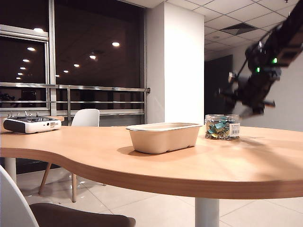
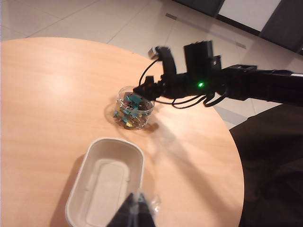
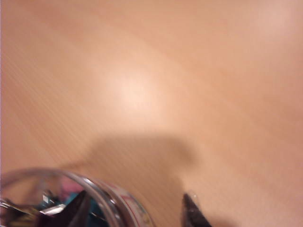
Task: Pick up the box filled with clips, pour some clips from it into the rectangular paper box, and then put the clip box back on the table.
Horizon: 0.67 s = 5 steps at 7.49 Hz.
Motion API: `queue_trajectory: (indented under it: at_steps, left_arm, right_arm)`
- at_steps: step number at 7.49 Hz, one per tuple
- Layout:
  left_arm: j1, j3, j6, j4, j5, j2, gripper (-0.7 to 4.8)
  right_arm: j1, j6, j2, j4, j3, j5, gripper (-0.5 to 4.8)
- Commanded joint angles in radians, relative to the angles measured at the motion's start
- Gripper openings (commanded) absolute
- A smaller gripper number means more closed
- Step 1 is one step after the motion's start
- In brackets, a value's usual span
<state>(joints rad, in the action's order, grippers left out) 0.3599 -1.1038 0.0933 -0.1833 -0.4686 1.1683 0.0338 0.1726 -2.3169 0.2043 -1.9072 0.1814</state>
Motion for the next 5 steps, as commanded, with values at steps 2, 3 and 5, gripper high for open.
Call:
queue_trajectory:
  at_steps: [2, 3, 5]
  left_arm:
    - [0.000, -0.004, -0.007, 0.008, -0.003, -0.002, -0.06]
    - [0.000, -0.004, -0.007, 0.008, -0.003, -0.002, -0.06]
    - [0.000, -0.004, -0.007, 0.008, -0.003, -0.002, -0.06]
  right_arm:
    - [0.001, 0.003, -0.011, -0.010, -0.005, 0.001, 1.11]
    - [0.001, 0.003, -0.011, -0.006, -0.005, 0.001, 0.72]
    - [0.001, 0.003, -0.011, -0.003, -0.005, 0.005, 1.22]
